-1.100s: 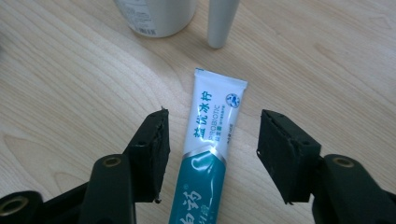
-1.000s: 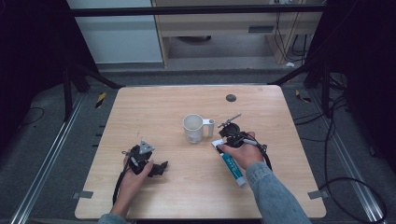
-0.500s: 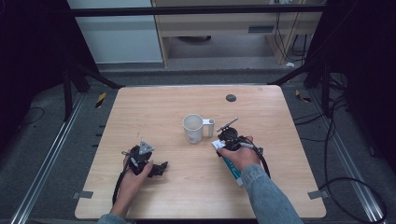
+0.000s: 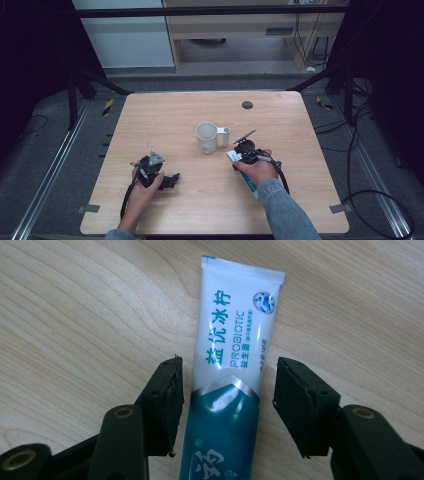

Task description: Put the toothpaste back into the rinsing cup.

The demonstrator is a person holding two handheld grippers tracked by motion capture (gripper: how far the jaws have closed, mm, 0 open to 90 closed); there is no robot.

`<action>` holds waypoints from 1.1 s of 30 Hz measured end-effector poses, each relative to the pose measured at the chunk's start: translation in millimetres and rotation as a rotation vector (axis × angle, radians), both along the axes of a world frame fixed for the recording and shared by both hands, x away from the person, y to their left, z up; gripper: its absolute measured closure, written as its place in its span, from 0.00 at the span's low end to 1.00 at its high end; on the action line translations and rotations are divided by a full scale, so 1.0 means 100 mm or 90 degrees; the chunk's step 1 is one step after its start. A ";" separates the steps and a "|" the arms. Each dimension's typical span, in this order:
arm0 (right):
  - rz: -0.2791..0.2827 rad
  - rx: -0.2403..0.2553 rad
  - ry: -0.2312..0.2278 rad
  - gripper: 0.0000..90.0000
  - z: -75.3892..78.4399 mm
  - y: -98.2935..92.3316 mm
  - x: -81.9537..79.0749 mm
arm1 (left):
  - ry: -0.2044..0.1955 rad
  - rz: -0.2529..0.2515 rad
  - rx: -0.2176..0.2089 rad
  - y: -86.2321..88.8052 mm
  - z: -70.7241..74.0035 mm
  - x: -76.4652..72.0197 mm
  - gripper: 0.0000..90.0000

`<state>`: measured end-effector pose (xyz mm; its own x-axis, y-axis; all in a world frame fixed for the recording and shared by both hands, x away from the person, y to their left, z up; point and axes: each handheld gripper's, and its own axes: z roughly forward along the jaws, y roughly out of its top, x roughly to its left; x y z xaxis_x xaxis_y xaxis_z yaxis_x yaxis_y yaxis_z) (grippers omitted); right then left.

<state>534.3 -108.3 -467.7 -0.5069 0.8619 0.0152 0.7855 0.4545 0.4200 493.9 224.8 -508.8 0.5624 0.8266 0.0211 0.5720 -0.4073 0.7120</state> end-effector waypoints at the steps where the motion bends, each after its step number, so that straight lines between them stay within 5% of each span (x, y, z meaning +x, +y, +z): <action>1: 0.003 -0.002 0.001 0.51 -0.01 0.00 0.00 | 0.000 0.000 0.000 0.00 0.00 0.00 0.00; 33: 0.005 -0.012 0.013 0.67 -0.04 0.00 0.03 | 0.000 0.000 0.000 0.00 0.00 0.00 0.00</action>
<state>536.9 -108.7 -471.5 -0.5137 0.8579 0.0102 0.7903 0.4685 0.3950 493.9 224.8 -508.8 0.5623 0.8267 0.0211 0.5720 -0.4072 0.7120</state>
